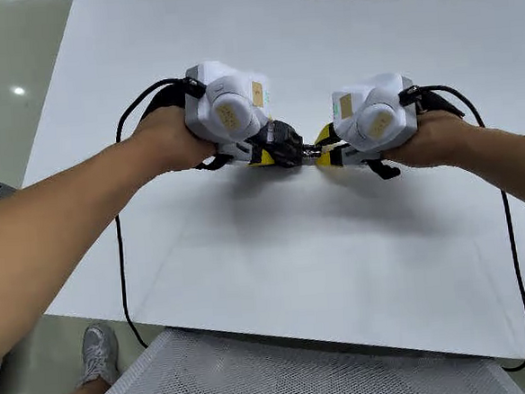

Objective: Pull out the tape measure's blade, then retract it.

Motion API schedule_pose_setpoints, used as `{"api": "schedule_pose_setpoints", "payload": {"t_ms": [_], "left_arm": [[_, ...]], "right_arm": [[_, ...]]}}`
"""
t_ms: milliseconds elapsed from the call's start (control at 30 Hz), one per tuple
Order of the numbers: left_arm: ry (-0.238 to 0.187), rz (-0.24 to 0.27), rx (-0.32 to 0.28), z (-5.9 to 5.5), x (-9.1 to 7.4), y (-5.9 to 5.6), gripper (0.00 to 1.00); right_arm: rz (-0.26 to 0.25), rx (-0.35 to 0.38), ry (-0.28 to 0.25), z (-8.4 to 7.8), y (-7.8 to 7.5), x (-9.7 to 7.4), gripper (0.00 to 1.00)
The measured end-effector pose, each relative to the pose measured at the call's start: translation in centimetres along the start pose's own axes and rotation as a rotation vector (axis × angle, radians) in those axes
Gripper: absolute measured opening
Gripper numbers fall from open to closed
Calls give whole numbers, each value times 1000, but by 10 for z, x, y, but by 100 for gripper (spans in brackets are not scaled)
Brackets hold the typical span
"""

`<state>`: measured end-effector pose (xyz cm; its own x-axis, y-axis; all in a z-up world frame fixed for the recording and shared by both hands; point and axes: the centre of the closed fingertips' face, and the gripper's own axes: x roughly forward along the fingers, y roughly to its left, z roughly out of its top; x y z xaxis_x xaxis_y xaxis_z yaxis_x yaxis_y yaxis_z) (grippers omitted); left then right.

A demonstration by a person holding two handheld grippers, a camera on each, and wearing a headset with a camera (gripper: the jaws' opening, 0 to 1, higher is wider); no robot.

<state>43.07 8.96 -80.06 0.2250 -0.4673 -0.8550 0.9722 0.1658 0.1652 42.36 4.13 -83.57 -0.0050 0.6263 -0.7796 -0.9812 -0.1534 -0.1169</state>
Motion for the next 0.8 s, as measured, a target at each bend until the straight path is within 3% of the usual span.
{"api": "schedule_pose_setpoints", "payload": {"t_ms": [800], "left_arm": [[-4, -1, -14, -2, 2, 3, 30]], "right_arm": [[-15, 24, 17, -28, 0, -22, 9]]}}
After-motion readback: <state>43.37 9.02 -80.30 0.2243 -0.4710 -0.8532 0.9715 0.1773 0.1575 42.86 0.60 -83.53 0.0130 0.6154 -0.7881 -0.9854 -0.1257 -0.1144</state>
